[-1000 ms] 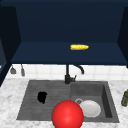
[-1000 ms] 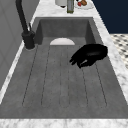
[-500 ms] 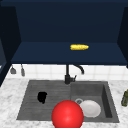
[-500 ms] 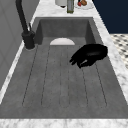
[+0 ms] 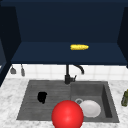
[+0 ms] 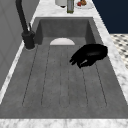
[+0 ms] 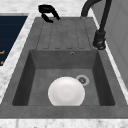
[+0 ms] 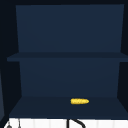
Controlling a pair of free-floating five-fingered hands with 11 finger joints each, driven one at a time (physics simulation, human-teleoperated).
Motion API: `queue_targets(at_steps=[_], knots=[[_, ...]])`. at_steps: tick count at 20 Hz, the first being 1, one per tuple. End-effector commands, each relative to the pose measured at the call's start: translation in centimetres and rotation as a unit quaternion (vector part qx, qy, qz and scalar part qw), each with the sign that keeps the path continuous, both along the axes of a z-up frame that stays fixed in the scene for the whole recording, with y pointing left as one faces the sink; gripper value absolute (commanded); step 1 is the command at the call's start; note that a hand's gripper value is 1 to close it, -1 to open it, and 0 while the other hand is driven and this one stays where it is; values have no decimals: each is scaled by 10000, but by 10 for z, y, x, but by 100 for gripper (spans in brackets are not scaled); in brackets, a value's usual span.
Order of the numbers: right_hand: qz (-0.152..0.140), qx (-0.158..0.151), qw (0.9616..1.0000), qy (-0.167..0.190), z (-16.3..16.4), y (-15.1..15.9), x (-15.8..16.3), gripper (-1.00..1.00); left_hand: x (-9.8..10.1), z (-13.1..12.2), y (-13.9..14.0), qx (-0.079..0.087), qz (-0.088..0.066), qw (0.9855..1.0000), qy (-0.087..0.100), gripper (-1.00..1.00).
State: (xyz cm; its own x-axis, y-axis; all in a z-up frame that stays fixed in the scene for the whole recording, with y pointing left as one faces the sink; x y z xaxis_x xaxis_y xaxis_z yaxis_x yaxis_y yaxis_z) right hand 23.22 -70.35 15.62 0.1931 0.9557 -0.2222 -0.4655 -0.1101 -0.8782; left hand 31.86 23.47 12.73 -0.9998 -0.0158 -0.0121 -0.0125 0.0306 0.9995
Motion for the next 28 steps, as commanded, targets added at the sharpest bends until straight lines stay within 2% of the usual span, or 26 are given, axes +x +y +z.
queue_targets(at_steps=[1, 10, 13, 14, 16, 17, 18, 19, 23, 28], knots=[[-185, -92, 9997, 161, -3, 3, 1, 100, 0, 0, 0, 0, 0, 10000, 0, 0], [-142, -27, 9999, -40, 1, 3, -2, 100, 0, 0, 0, 0, 0, 10000, 0, 0], [-71, 195, 9998, -64, 2, -17, -10, 100, 0, 0, 0, 0, 0, 10000, 0, 0], [21, 216, 9998, -40, 3, -19, -11, -100, 0, 0, 0, 0, 0, 10000, 0, 0], [105, 221, 9995, 188, -10, -19, -13, -100, 0, 0, 0, 0, 0, 10000, 0, 0], [140, 205, 9995, 176, -15, -22, -12, -100, 0, 0, 0, 0, 0, 10000, 0, 0], [67, 189, 9998, 46, -21, -19, 1, -100, 0, 0, 0, 0, 0, 10000, 0, 0], [64, 168, 9998, 73, -26, -20, 11, -100, 0, 0, 0, 0, 0, 10000, 0, 0], [115, 198, 9995, 205, -43, -32, 4, -100, 0, 0, 0, 0, 0, 10000, 0, 0], [60, 95, 9993, 360, -67, -38, 20, -100, 0, 0, 0, 0, 0, 10000, 0, 0]])
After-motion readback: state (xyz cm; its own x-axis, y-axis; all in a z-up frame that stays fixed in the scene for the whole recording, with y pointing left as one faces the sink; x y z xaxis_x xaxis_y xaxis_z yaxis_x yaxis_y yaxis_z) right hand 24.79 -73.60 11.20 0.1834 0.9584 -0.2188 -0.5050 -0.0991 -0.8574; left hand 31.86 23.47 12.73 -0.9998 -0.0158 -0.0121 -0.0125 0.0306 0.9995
